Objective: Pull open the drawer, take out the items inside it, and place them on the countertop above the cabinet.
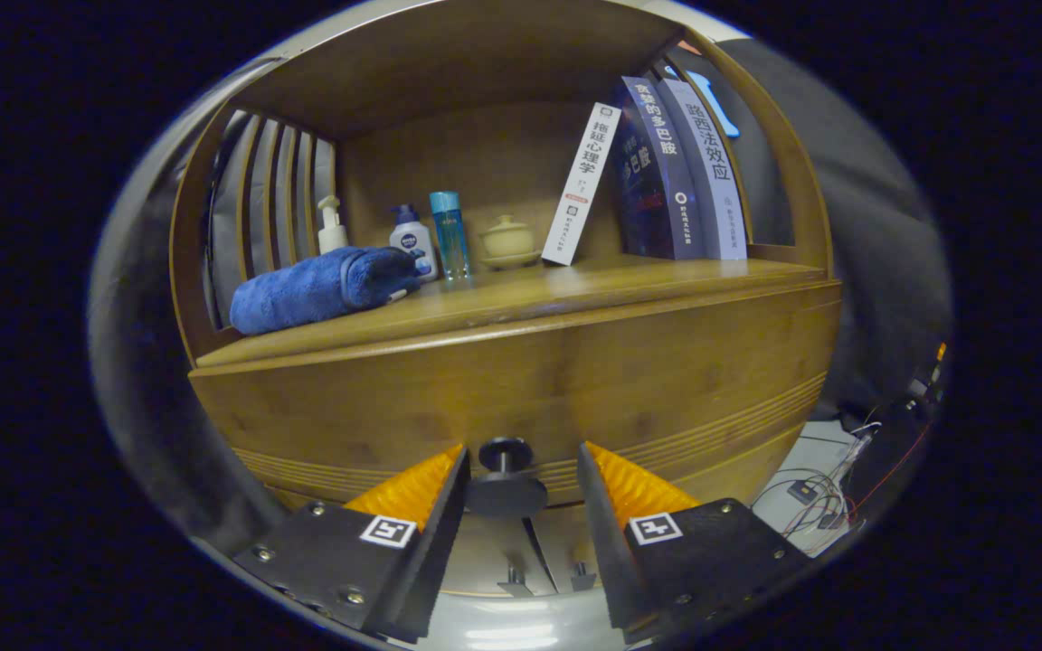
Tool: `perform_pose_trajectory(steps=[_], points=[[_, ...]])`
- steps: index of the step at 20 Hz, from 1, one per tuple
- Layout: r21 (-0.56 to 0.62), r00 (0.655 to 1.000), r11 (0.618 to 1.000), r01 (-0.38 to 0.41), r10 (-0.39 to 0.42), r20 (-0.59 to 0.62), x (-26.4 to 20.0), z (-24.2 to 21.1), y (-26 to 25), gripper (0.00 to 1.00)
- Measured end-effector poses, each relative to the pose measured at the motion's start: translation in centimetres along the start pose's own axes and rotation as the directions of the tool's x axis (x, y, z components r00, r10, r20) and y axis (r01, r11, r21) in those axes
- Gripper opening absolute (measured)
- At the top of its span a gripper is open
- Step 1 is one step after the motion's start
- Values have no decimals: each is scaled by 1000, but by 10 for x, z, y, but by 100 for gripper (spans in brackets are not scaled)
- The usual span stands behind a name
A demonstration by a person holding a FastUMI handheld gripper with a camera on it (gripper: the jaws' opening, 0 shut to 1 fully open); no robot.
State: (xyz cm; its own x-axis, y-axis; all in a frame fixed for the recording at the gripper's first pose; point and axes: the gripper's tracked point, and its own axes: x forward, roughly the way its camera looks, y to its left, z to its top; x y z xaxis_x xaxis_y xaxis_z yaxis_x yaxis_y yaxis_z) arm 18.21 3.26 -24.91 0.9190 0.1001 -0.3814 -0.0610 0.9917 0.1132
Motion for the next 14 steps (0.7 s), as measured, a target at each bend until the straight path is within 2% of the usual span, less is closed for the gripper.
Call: perform_pose_trajectory(steps=[3, 4, 5, 9, 14], points=[[-5, 1000, 1000, -9, 9, 11, 5, 0, 6, 41], [1, 1000, 1000, -3, 3, 9, 3, -1, 7, 41], [2, 1000, 1000, 3, -3, 6, 2, -1, 6, 36], [-3, 1000, 1000, 22, -22, -8, -10, -4, 6, 36], [15, 999, 999, 51, -51, -12, -52, -16, -1, 36]])
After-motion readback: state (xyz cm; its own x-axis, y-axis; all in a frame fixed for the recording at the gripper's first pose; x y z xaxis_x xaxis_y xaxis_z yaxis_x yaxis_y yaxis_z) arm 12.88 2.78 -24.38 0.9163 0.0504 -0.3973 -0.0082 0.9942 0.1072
